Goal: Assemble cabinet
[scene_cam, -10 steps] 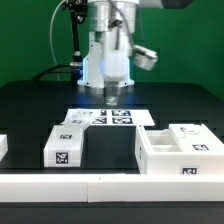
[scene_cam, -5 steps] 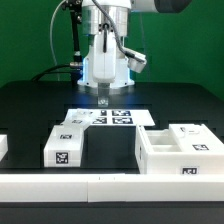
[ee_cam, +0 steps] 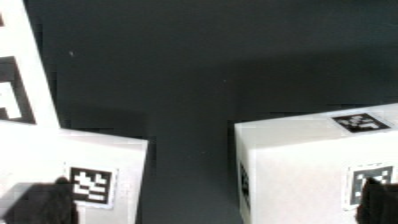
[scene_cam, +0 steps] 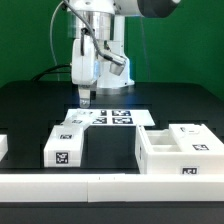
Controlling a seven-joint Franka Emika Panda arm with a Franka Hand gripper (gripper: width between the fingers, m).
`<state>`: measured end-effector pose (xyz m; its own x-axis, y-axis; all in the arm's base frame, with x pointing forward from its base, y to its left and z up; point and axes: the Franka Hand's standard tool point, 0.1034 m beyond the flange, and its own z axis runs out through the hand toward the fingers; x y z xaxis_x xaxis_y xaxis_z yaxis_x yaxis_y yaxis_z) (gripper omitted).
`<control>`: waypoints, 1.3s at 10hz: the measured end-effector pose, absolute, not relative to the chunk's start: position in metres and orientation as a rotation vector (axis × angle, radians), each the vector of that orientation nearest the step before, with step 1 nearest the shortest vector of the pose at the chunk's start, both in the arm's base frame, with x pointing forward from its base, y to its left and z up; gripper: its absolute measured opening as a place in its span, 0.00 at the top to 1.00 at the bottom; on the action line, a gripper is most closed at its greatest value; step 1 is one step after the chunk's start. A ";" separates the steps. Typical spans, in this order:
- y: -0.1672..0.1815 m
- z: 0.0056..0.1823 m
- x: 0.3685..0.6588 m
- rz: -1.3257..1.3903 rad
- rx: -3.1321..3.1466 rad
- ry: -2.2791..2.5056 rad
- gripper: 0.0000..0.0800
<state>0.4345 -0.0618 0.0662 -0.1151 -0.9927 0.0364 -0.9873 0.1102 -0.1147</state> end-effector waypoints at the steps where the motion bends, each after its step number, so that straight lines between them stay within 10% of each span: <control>1: -0.062 0.066 0.434 -0.170 -2.057 2.304 0.01; 13: -0.093 0.043 0.375 -0.289 -1.938 2.493 0.01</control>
Offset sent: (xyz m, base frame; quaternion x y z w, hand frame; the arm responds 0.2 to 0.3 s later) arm -0.0635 -0.0242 -0.0253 0.0413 -0.0159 0.2014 0.9785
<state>0.3752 -0.0931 0.0430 -0.2528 -0.9582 0.1342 -0.9634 0.2366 -0.1258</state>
